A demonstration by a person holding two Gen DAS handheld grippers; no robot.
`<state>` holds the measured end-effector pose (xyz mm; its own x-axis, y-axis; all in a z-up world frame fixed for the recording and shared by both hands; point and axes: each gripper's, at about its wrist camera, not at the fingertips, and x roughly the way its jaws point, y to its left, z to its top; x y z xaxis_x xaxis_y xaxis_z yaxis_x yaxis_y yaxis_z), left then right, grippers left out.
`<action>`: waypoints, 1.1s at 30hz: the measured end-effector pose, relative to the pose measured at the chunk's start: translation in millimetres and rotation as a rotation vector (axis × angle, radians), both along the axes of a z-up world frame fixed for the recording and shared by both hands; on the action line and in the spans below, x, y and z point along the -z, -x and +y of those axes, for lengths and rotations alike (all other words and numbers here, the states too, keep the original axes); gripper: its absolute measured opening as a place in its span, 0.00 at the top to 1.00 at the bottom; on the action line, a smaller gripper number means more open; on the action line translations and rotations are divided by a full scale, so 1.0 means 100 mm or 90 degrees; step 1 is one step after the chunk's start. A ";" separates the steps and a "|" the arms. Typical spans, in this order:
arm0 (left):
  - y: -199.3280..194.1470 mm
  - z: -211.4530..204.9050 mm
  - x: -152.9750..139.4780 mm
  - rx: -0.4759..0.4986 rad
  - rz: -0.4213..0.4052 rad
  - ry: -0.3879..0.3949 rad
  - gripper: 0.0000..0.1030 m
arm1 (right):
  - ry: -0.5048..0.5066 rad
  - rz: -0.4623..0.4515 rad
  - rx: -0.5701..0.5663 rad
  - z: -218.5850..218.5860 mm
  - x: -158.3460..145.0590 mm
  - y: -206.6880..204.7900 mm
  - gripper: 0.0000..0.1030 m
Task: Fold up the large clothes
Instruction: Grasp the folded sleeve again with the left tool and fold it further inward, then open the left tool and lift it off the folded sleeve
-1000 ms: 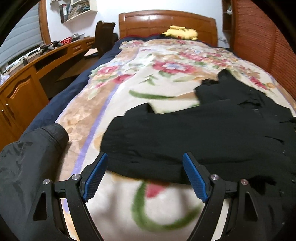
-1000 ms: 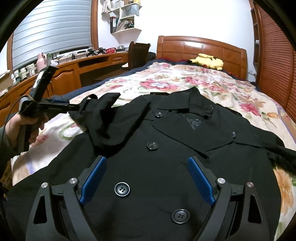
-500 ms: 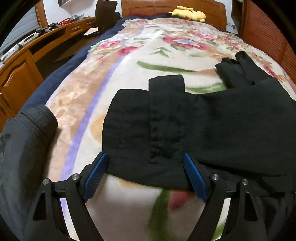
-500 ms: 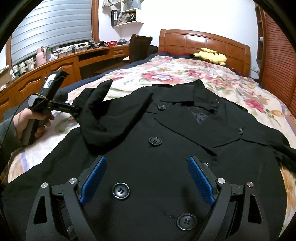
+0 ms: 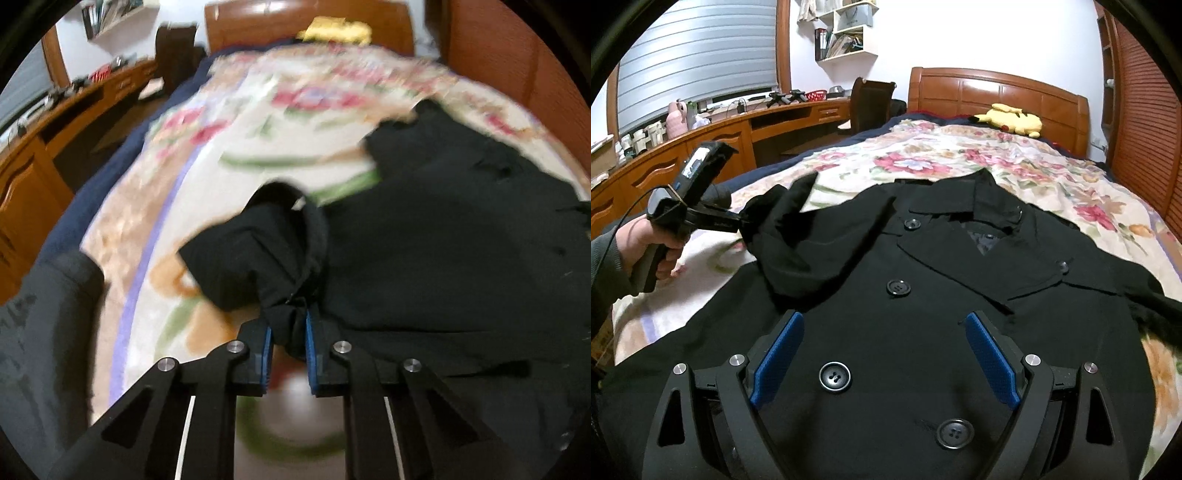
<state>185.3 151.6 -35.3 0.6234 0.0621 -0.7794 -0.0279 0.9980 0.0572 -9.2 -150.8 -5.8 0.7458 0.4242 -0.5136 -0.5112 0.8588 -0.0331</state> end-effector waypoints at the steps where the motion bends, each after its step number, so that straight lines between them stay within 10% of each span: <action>1: 0.04 -0.08 -0.09 0.006 -0.016 0.002 0.85 | -0.001 -0.004 0.002 -0.02 -0.01 0.02 0.12; 19: 0.52 -1.81 -0.95 0.211 -0.158 0.028 0.83 | -0.041 -0.019 0.131 -0.87 -0.10 0.11 0.12; 29: 0.87 -1.92 -0.81 0.216 -0.198 0.049 0.22 | -0.053 -0.018 0.157 -0.91 -0.11 0.20 0.12; 33: 1.06 -1.88 -0.72 0.213 -0.211 0.033 0.20 | -0.048 -0.020 0.149 -0.85 -0.12 0.20 0.12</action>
